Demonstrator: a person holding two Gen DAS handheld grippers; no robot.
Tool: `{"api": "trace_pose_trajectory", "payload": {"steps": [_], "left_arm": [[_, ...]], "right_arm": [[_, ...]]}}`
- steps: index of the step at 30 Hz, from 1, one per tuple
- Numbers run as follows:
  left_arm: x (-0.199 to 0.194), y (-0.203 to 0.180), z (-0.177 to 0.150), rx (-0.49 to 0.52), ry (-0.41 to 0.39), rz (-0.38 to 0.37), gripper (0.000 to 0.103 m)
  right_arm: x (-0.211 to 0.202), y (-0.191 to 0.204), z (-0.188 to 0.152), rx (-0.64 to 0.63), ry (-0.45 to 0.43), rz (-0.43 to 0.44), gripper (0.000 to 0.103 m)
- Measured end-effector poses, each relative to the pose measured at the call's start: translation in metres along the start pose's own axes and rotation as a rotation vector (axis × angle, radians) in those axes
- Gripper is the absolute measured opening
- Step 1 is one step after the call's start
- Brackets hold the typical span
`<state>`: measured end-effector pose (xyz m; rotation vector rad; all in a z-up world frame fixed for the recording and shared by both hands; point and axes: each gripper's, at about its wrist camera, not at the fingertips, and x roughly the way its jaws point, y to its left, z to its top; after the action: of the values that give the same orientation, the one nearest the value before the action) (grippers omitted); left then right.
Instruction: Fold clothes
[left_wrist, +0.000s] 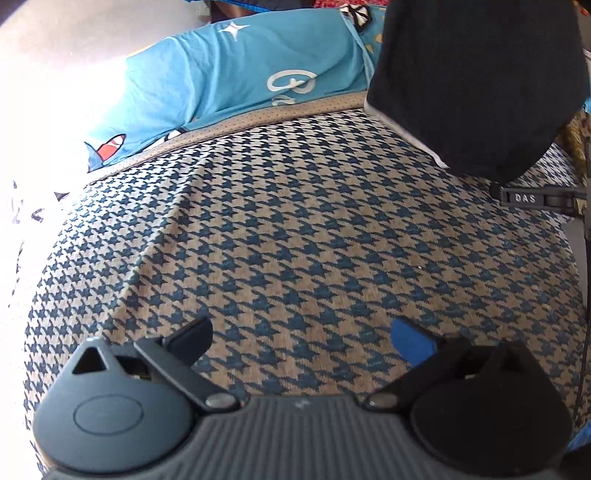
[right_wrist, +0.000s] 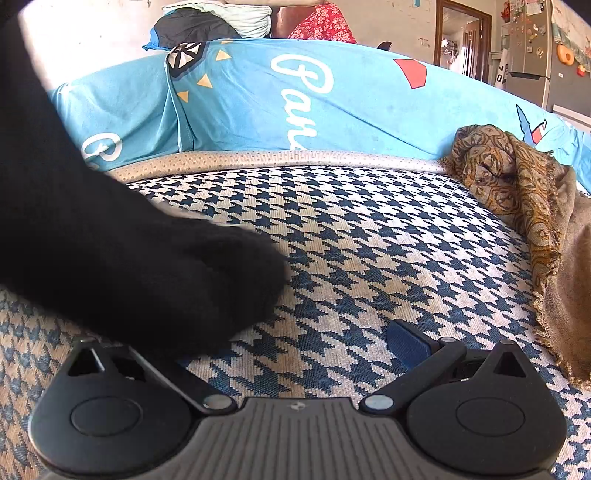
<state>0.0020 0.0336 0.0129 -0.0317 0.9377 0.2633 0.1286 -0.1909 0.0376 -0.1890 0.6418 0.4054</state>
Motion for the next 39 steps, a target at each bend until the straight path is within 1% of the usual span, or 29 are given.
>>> {"api": "trace_pose_trajectory", "payload": {"steps": [3,6,9,11,15,18,26,31,35,39], "left_arm": [[0.0,0.012,0.0,-0.042,-0.001,0.028,0.103],[0.001,0.017,-0.002,-0.057,0.018,0.021,0.103],[0.001,0.018,-0.005,-0.051,0.02,0.036,0.103],[0.0,0.017,-0.006,-0.05,0.023,0.03,0.103],[0.002,0.008,-0.004,-0.056,0.029,0.042,0.103],[0.003,0.005,0.0,-0.067,0.033,0.018,0.103],[0.004,-0.001,0.0,-0.07,0.034,0.024,0.103],[0.005,0.001,0.003,-0.071,0.029,0.015,0.103],[0.003,0.001,-0.001,-0.072,0.038,0.008,0.103],[0.006,0.002,-0.002,-0.087,0.055,-0.021,0.103]], "right_arm": [[0.0,0.0,0.0,-0.001,0.0,-0.001,0.103],[0.001,0.0,0.0,-0.001,0.0,-0.001,0.103],[0.001,0.0,0.001,-0.001,0.0,-0.001,0.103],[0.001,0.0,0.001,-0.001,0.0,-0.001,0.103],[0.0,0.0,0.001,-0.002,0.0,-0.001,0.103],[0.0,0.0,0.001,-0.002,0.0,-0.001,0.103],[0.0,0.0,0.001,-0.001,0.0,-0.001,0.103],[0.0,0.0,0.001,-0.002,0.0,-0.001,0.103],[0.0,0.0,0.001,-0.001,0.0,-0.001,0.103],[0.0,0.0,0.001,-0.002,-0.001,-0.001,0.103]]}}
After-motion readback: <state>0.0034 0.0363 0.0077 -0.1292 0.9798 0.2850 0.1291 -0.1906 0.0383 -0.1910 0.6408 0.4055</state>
